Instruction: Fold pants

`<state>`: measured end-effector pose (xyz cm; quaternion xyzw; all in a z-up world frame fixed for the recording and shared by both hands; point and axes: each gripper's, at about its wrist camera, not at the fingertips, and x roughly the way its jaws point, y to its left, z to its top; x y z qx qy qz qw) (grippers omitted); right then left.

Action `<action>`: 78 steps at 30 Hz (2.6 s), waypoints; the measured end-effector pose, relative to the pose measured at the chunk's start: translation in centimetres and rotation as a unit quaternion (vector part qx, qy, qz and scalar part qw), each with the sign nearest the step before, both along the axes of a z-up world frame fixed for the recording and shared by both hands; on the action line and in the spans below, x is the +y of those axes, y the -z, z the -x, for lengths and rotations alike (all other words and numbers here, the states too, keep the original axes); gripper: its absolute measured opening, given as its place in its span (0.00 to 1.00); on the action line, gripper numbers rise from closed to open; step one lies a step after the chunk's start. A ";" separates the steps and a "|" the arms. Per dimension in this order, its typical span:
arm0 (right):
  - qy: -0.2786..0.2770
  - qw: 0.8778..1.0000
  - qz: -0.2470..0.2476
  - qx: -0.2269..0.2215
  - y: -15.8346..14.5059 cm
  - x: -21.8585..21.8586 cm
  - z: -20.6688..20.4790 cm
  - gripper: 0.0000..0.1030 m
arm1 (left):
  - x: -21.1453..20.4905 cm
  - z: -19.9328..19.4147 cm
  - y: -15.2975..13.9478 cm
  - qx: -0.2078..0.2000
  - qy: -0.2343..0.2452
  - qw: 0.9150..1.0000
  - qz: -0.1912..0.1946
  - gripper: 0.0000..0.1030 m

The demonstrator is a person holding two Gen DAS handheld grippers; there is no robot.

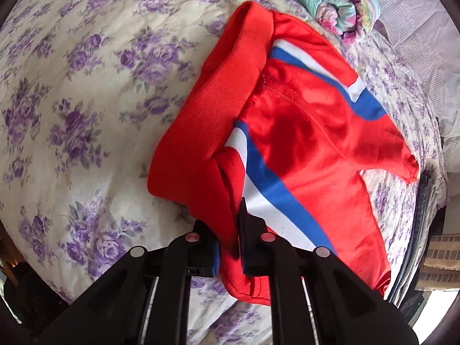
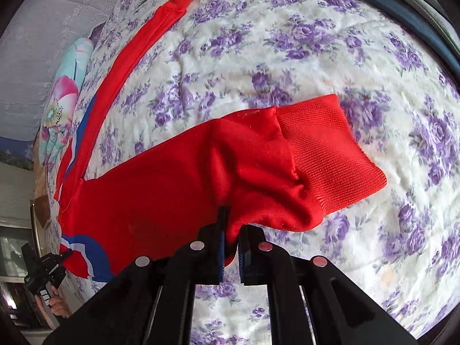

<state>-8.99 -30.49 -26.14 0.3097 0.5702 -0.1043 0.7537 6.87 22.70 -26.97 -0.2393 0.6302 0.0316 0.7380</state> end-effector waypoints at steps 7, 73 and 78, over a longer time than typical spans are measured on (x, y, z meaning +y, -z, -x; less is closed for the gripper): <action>-0.015 0.999 0.002 0.030 -1.0 0.4 -0.6 0.59 | 1.4 1.6 -2.5 -0.002 -0.003 0.999 -0.032 0.51; -0.175 0.974 0.107 -0.098 -8.9 4.6 -15.2 0.53 | -3.4 -21.6 -3.5 -0.028 0.364 0.924 -0.109 0.81; -0.185 0.974 0.112 -0.073 -8.1 5.2 -15.2 0.53 | -4.8 -22.9 -0.7 -0.010 0.405 0.910 -0.083 0.81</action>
